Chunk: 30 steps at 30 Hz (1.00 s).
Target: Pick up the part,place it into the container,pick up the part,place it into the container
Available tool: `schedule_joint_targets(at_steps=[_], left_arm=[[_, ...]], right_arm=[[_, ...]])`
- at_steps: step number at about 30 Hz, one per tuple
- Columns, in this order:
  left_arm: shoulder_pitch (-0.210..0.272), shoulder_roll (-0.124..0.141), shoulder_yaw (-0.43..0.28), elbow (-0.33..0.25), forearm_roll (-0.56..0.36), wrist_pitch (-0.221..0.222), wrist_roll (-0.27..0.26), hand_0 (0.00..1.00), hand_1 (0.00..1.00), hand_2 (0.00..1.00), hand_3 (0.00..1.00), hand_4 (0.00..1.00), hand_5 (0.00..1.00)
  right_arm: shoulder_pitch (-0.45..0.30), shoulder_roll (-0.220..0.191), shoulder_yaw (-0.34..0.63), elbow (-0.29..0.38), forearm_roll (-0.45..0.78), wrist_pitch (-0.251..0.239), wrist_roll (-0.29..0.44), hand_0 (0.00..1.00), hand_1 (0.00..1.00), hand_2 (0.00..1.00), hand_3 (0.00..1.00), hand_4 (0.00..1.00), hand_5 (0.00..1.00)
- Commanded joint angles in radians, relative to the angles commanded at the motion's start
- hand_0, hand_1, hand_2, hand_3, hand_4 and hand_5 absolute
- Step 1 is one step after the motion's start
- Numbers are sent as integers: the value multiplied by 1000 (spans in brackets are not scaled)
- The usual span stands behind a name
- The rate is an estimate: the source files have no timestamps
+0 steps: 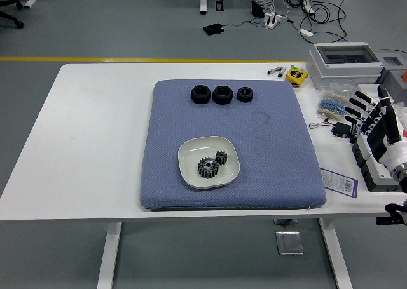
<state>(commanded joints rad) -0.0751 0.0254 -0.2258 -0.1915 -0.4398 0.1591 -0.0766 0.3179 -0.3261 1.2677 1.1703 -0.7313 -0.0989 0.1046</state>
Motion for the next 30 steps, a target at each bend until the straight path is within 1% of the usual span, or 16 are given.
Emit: schedule_joint_targets(at_steps=[4,8,9,10,16,21,22,24,30], left_arm=[[-1,0,4,1,1,1,-3,755,746,821,627,672,636],[-4,-1,10,5,34,14,-15,755,746,821,627,672,636],[-4,-2,12,5,45,17,-19,751,726,803,621,675,654],[-5,-2,14,6,49,19,-20,751,726,803,621,675,654],[-4,-5,16,7,39,22,-25,749,725,801,621,673,658],[3,-5,4,8,46,21,-28,749,725,801,621,673,658],[4,-5,3,8,47,21,-28,749,728,802,622,672,658],[6,-6,-6,8,55,21,-28,749,728,802,622,672,658],[11,-5,-18,8,72,24,-24,747,729,801,619,670,655]], right_arm=[[3,2,-4,4,1,0,3,788,768,797,811,998,971],[6,2,-7,5,2,-2,3,788,768,797,811,998,971],[7,1,-8,4,3,-5,2,787,767,796,810,998,970],[8,1,-12,4,4,-7,1,787,767,796,810,998,970],[13,2,-29,3,11,-4,3,786,766,796,816,998,969],[8,4,-37,3,28,-19,28,786,766,796,816,998,969],[8,3,-38,3,31,-21,31,774,754,790,841,998,970],[8,4,-38,3,36,-25,39,774,754,790,841,998,970],[6,6,-42,2,37,-23,39,775,755,788,842,998,970]])
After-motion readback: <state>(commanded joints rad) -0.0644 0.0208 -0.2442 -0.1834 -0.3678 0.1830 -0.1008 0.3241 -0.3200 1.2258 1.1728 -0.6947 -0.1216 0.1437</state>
